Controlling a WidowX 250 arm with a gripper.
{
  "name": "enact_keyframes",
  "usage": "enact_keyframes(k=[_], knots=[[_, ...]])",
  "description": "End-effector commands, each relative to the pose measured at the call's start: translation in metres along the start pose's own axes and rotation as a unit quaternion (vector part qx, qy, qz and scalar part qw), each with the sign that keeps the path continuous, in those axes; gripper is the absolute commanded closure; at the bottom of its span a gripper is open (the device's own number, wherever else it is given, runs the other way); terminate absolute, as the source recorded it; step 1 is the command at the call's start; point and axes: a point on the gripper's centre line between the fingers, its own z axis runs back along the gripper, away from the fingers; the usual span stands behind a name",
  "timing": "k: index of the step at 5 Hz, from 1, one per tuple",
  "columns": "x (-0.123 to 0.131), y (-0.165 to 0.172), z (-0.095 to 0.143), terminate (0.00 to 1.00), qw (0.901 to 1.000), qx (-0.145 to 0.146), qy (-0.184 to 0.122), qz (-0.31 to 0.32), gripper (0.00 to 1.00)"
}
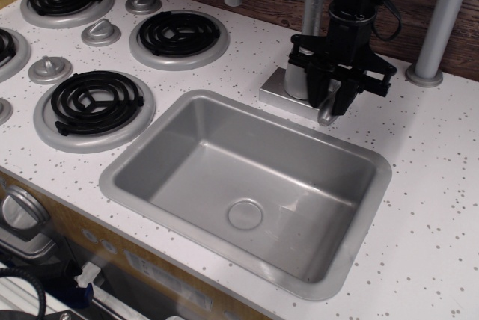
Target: Lever vertical to front
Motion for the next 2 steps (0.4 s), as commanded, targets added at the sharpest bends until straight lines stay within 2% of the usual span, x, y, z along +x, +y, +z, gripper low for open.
enact_keyframes(k=[1, 2], knots=[[-0.006, -0.008, 0.047, 0.0, 0.9992, 0.022, -0.03, 0.012, 0.0], [-0.017, -0.01, 0.063, 1.0, 0.9984, 0.042, -0.03, 0.022, 0.0]])
